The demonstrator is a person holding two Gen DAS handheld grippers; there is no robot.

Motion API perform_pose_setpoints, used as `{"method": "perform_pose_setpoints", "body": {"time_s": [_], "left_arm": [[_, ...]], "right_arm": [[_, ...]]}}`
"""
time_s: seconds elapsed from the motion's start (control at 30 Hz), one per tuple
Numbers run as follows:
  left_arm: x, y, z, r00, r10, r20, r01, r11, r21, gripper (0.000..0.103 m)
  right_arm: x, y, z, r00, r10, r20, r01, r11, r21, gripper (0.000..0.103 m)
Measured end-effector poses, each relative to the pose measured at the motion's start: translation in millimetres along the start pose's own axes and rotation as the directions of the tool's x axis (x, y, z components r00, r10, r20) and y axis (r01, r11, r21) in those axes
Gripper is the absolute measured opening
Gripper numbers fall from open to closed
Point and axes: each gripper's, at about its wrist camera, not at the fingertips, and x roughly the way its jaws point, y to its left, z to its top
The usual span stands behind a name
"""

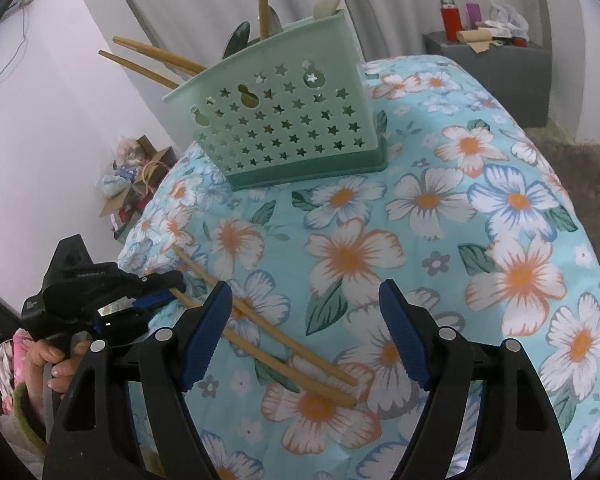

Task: Organize utensils
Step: 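Grasp a wooden chopstick from the bed with the left tool, then grasp the other chopstick with the right tool while the left tool holds its chopstick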

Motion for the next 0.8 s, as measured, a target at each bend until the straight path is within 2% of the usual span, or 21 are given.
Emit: {"method": "perform_pose_setpoints", "body": {"time_s": [0.2,0.37,0.6,0.8], "left_arm": [[-6,-13,-5,0.999,-0.012,0.037,0.008,0.995,0.096,0.010],[-21,-27,-8,0.995,-0.046,0.084,0.028,0.980,0.199,0.010],[-41,-49,-12,0.985,-0.117,0.126,0.067,0.937,0.343,0.009],[-52,-61,-18,0.980,-0.145,0.140,0.071,0.899,0.433,0.008]], "right_arm": [[-4,-5,2,1.000,0.001,0.015,-0.002,1.000,0.009,0.069],[-7,-9,3,1.000,0.003,0.025,-0.004,1.000,0.015,0.066],[-11,-9,4,0.999,0.003,0.039,-0.003,1.000,0.009,0.064],[-14,-5,5,0.999,0.002,0.049,-0.002,1.000,-0.002,0.062]]}}
